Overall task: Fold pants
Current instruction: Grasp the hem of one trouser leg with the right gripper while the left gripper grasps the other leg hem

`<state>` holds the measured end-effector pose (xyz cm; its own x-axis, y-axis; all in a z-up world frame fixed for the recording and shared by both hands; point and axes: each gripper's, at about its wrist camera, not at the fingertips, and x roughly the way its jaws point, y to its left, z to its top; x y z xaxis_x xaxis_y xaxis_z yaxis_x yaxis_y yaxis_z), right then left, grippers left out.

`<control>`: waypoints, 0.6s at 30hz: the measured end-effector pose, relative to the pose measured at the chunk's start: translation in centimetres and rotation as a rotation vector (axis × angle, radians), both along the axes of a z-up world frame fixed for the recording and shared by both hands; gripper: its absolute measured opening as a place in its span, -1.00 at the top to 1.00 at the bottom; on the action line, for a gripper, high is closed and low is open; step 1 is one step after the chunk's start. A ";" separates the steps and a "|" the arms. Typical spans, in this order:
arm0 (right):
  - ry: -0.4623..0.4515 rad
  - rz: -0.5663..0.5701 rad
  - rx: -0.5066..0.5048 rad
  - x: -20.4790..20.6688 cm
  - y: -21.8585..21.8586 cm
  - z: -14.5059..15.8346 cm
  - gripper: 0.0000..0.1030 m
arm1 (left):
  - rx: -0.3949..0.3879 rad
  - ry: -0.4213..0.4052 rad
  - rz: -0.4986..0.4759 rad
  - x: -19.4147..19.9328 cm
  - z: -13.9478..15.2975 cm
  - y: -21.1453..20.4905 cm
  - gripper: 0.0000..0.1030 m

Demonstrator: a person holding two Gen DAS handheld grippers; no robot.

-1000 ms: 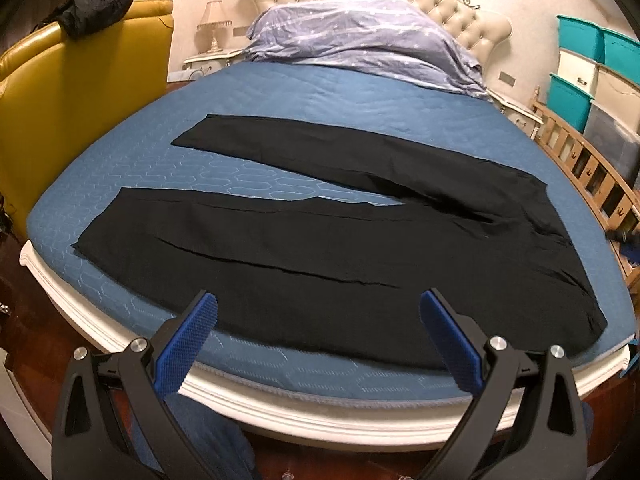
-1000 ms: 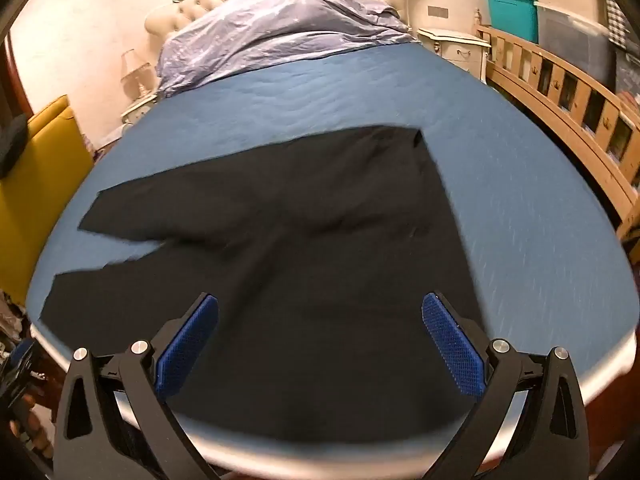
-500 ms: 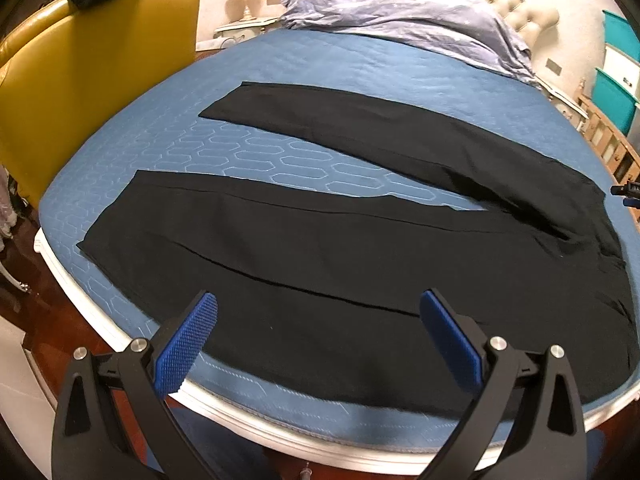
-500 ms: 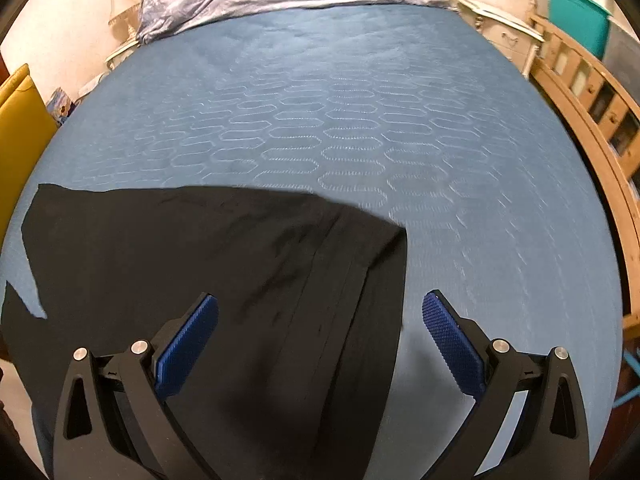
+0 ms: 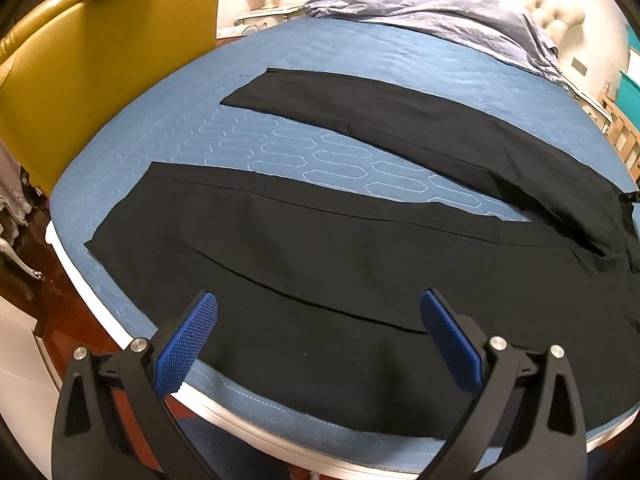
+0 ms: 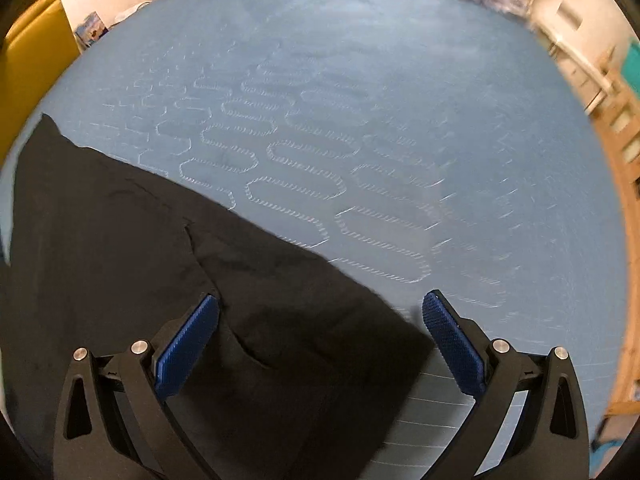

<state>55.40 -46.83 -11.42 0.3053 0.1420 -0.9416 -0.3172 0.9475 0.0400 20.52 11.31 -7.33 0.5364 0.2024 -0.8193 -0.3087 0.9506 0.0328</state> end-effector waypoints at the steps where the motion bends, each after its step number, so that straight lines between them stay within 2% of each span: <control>1: 0.017 -0.005 0.000 0.0 0.0 -0.5 -0.92 | -0.011 0.000 -0.005 0.1 0.1 0.0 -0.97; 2: 0.044 -0.007 0.022 0.0 0.1 -1.0 -0.90 | -0.019 -0.003 -0.012 0.3 0.2 0.1 -0.97; 4: 0.056 -0.001 0.028 -0.6 0.4 -1.3 -0.68 | -0.022 -0.018 -0.023 0.6 0.8 0.4 -0.97; 5: 0.047 0.008 0.040 -1.0 0.5 -0.9 -0.26 | -0.026 -0.025 -0.022 0.8 1.0 0.7 -0.97; 6: 0.017 -0.007 0.044 -1.7 0.3 0.0 0.53 | -0.043 -0.032 -0.021 1.3 1.3 1.2 -0.97; 10: -0.111 -0.040 0.049 -4.8 0.0 3.7 0.61 | -0.141 -0.062 0.001 4.6 2.4 4.2 -0.96; 12: -0.171 -0.050 0.075 -7.2 0.1 5.5 0.66 | -0.211 -0.073 0.007 7.8 2.8 6.3 -0.82; 14: -0.212 -0.058 0.090 -9.2 -0.3 7.1 0.67 | -0.310 -0.077 0.032 11.2 3.1 8.9 -0.59; 16: -0.262 -0.068 0.121 -12.1 -0.1 8.9 0.68 | -0.442 -0.086 0.096 15.1 3.1 12.5 -0.45; 18: -0.308 -0.071 0.145 -15.1 0.1 10.6 0.68 | -0.525 -0.092 0.135 18.0 2.9 14.9 -0.37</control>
<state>40.32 -46.78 -0.81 0.5861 0.2356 -0.7752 -0.2685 0.9592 0.0886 38.56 26.22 -4.41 0.6080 -0.1488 -0.7799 -0.4085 0.7836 -0.4680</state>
